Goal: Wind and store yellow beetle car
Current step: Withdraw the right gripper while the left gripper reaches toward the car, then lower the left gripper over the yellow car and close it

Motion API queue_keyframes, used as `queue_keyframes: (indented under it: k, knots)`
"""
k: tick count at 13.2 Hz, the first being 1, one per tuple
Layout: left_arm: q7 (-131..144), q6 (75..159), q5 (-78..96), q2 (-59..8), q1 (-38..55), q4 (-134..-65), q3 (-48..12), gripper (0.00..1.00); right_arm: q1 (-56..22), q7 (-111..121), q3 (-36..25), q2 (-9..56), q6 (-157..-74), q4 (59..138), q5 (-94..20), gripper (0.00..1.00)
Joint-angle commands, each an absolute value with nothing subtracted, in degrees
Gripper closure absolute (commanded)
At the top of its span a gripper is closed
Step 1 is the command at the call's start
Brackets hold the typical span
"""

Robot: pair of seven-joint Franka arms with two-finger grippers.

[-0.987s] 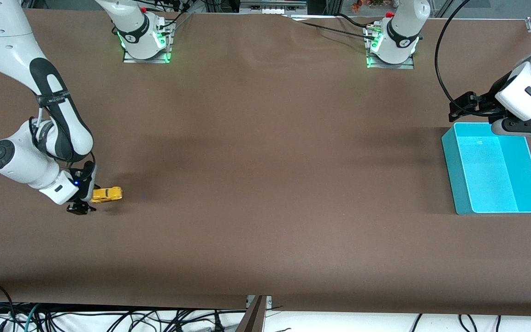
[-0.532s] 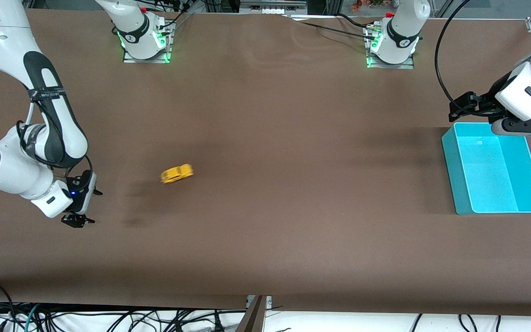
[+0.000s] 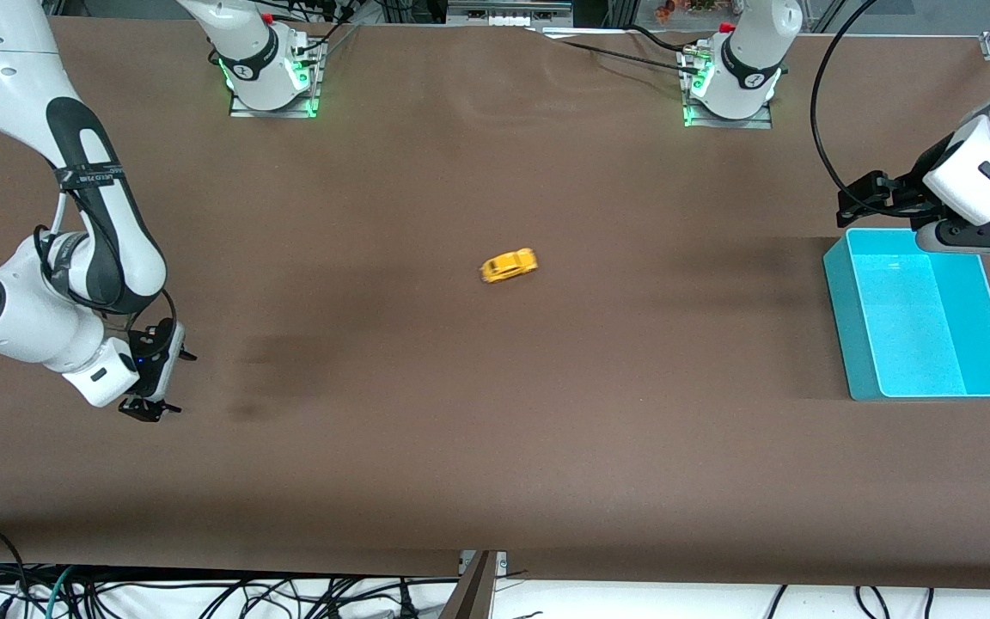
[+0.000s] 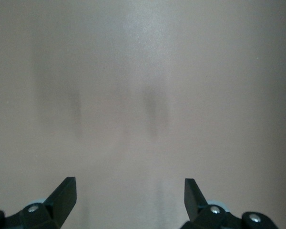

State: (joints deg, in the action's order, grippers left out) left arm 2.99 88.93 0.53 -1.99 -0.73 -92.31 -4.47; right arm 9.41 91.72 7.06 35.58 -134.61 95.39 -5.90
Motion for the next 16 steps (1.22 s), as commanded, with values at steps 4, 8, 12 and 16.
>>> queue_keyframes:
  k: [4,8,12,16]
  knots:
    - [3.0,87.8,0.0,-2.7,-0.9,-90.6,-4.6,0.00,9.7,71.1,6.7,32.9,-126.9,94.3,-6.5,0.00]
    - [2.8,85.5,0.1,-2.7,-0.2,-90.7,-4.7,0.00,9.5,51.6,6.7,30.2,-122.1,93.3,-5.7,0.00]
    - [-10.4,77.8,0.1,-3.4,0.9,-91.7,-5.8,0.00,8.4,32.2,6.9,30.1,-110.9,85.6,-5.5,0.00]
    - [-15.6,74.7,0.2,-4.4,1.1,-97.8,-11.5,0.00,4.7,19.4,7.2,27.3,-102.8,80.1,-0.5,0.00]
